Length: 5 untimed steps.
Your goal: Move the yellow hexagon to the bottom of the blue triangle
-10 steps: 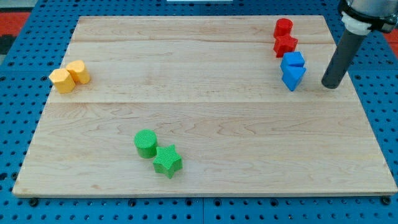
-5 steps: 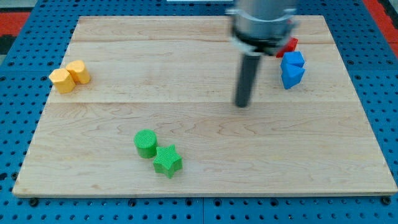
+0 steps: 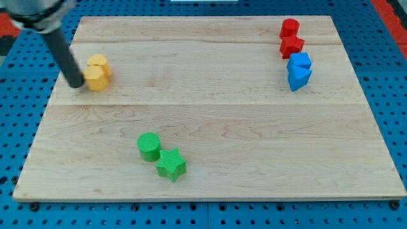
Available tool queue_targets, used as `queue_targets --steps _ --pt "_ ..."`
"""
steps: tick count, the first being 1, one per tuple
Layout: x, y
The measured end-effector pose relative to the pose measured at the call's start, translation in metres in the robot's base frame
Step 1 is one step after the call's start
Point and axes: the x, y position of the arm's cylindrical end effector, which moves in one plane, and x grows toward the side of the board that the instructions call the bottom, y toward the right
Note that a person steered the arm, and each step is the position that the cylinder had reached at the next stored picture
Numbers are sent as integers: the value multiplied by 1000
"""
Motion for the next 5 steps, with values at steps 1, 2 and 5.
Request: queue_targets --steps 1,2,5 --pt "-23 11" --pt "-46 45" --pt "-14 69"
